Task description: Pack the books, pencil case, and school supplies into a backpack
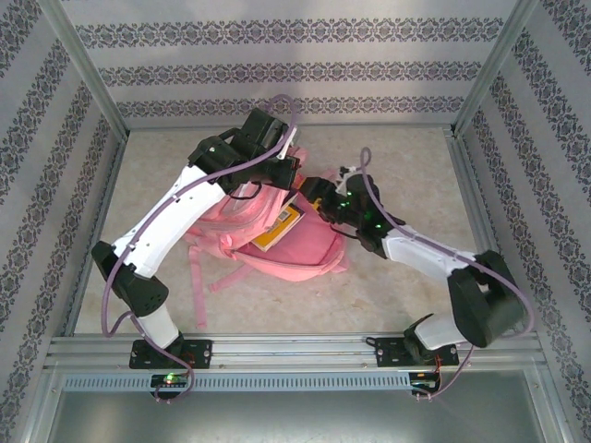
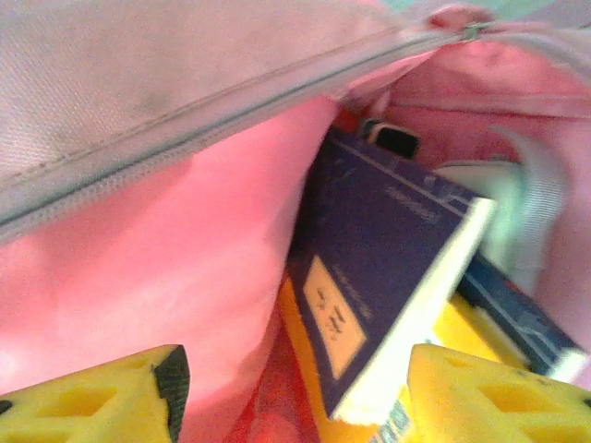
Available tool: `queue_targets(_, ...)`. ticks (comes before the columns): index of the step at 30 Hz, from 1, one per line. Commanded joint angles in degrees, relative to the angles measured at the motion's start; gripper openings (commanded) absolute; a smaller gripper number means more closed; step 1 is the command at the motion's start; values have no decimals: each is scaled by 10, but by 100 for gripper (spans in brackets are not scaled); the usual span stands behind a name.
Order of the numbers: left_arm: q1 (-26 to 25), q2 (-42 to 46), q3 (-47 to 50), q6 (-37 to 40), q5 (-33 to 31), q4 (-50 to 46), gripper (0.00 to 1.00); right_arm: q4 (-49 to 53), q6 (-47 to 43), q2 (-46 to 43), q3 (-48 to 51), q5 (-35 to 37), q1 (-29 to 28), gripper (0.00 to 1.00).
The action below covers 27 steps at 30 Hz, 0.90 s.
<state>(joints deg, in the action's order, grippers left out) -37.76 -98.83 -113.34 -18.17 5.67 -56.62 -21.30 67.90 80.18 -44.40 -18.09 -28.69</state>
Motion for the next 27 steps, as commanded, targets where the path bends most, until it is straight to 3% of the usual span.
queue_targets(1, 4, -26, -7, -31, 40, 91, 0, 85, -51, -77, 36, 4, 38, 61)
queue_targets(6, 0, -90, -21, -62, 95, 108, 0, 326, -164, -236, 23, 85, 85, 51)
queue_targets(11, -7, -165, -61, -91, 125, 139, 0, 487, -277, -302, -18, 130, 87, 45)
queue_targets(14, -11, -221, -119, -105, 145, 141, 6, 536, -311, -322, -25, 138, 86, 42)
queue_targets(20, -31, -358, -326, -141, 202, 69, 21, 569, -349, -343, -29, 140, 64, 43)
queue_targets(24, -40, -348, -366, -125, 144, 23, 45, 566, -382, -350, -23, 146, 29, 48)
queue_targets(27, -39, -305, -357, -101, 88, -19, 50, 546, -406, -354, -6, 143, -10, 50)
